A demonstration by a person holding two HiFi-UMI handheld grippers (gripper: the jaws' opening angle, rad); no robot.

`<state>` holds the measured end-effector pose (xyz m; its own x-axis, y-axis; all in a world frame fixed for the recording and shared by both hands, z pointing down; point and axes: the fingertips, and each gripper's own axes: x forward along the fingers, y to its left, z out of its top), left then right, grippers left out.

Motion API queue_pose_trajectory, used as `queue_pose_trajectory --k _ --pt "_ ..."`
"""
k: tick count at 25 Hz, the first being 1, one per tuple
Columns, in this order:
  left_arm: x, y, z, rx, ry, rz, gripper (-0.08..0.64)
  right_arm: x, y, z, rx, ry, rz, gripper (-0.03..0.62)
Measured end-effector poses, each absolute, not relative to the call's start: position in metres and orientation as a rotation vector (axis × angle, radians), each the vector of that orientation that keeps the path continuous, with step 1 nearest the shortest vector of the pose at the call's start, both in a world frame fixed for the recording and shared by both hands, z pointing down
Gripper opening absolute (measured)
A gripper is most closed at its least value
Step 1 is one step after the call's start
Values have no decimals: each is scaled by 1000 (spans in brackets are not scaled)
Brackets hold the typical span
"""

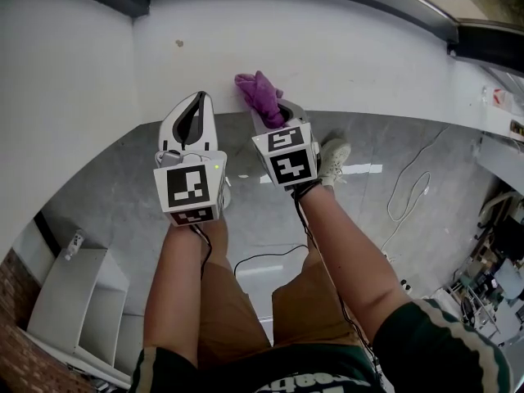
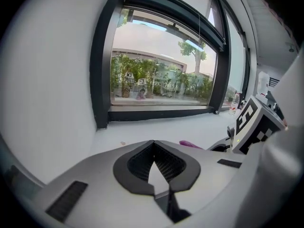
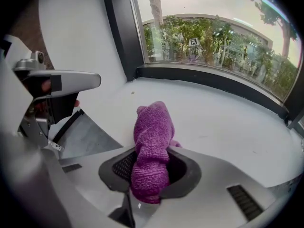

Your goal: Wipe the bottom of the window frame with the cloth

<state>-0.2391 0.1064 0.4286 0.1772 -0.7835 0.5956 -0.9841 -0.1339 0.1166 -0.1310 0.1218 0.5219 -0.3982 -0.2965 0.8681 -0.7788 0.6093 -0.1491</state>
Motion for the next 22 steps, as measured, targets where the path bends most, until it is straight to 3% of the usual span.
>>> queue_pose_trajectory --k 22 --pt "-317 144 415 1880 -1782 554 9 -252 149 521 595 -2068 601 120"
